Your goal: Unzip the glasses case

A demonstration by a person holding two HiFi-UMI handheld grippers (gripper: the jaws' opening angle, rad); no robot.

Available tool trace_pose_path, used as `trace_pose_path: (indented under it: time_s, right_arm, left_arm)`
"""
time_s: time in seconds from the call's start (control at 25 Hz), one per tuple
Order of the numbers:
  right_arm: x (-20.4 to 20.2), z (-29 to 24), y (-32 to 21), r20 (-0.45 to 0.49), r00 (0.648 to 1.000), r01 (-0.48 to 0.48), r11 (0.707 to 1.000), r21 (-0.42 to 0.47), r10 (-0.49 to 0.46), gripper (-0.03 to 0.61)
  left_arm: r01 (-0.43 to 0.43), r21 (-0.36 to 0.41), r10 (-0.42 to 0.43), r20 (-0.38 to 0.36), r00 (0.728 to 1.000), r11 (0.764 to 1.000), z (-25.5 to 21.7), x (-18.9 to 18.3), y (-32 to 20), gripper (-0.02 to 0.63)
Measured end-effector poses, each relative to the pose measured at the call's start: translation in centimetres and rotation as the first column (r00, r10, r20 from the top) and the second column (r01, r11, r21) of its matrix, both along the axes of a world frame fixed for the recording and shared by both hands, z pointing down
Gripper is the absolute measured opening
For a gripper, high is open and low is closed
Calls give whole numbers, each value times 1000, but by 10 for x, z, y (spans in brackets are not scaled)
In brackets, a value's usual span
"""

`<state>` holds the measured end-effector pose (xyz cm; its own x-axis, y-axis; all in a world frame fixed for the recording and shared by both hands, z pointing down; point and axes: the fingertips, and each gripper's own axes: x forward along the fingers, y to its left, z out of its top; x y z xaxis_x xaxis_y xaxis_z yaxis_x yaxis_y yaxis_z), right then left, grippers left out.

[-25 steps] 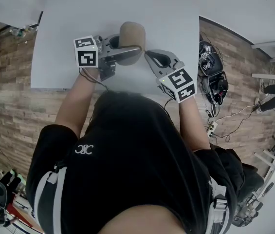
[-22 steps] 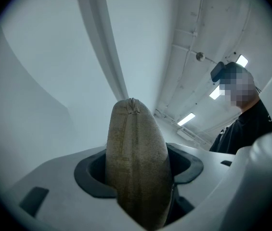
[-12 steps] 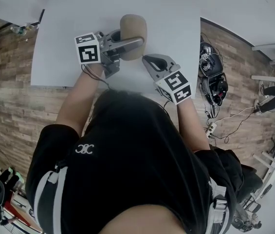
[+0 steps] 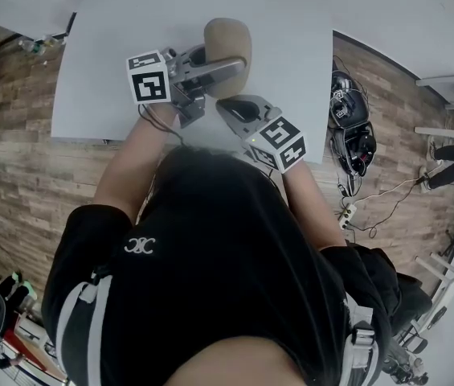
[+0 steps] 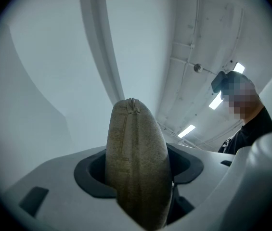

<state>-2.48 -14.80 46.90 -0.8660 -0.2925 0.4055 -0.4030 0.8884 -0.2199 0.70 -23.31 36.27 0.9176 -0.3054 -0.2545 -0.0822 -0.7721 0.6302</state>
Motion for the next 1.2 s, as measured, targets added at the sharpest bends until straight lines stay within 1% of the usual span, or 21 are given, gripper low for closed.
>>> trace_pose_path:
  time_s: [0.12,0.28,0.36,0.44,0.48,0.52,0.56,0.6,0.64,0.68,0.72,0.76,0.8,0.84,0.88,0.96,1.04,1.12,1.2]
  right_arm:
    - [-12,-6,1,82,997,14,999,-49,-10,28]
    - [-16,-8,2,130,991,18,997,-76,-8,28]
    - [-11,-8,2,129,992,20,998,-66,-11,29]
    - [-6,0,3,92,995,37,997,-62,-31,38]
    - [-2,4,5,79,996,47,996,-75,-41,111]
    - [2,7,6,77,996,53,994,-98,-45,236]
    - [8,7,6,91,995,49,991,-125,-38,244]
    - [14,3,3,125,992,34,988,-151,-15,246]
    - [21,-5,-3,182,983,10,984,-180,23,249]
    - [27,-15,-11,253,965,-15,976,-217,71,253]
    - [31,-25,-19,323,938,-39,965,-258,125,263]
    - [33,-32,-27,371,912,-62,954,-294,174,289]
    - [34,-35,-33,391,897,-82,946,-313,207,316]
    - [33,-34,-37,388,895,-94,945,-313,218,327]
    - [32,-33,-36,377,902,-93,948,-304,210,331]
    - [28,-32,-30,365,914,-68,953,-295,178,331]
    - [23,-28,-26,353,921,-53,949,-310,166,330]
    - [23,-19,-25,300,939,-67,943,-325,170,328]
    - [27,-9,-27,223,958,-110,949,-297,181,325]
  left_arm:
    - [4,3,-4,-22,1000,1000,-5,1,0,295]
    - [22,-3,-22,-33,999,1000,-6,-3,0,295]
    - [38,-9,-39,-54,998,999,-7,-7,-2,295]
    - [54,-14,-55,-67,996,998,-6,-12,-5,295]
    - [63,-17,-64,-68,996,998,-6,-16,-6,295]
    - [74,-17,-75,-59,995,997,-6,-19,-7,295]
    - [86,-14,-87,-34,996,996,-5,-21,-9,295]
    - [97,-6,-97,2,995,995,-3,-21,-9,295]
    - [100,1,-100,35,994,995,-1,-21,-10,295]
    - [95,4,-95,53,994,995,1,-19,-9,295]
    - [84,3,-84,53,995,996,2,-18,-7,295]
    - [73,-2,-72,45,996,997,2,-17,-5,295]
    - [63,-6,-63,39,997,998,4,-15,-3,295]
    - [55,-9,-55,43,998,998,6,-11,-1,295]
    - [48,-11,-47,54,997,999,8,-6,2,295]
    - [24,-7,-24,80,997,1000,13,7,9,296]
    - [-3,2,3,111,994,1000,16,19,16,295]
    - [-13,18,10,170,985,1000,23,26,19,295]
    - [-4,31,-4,240,971,1000,33,29,17,298]
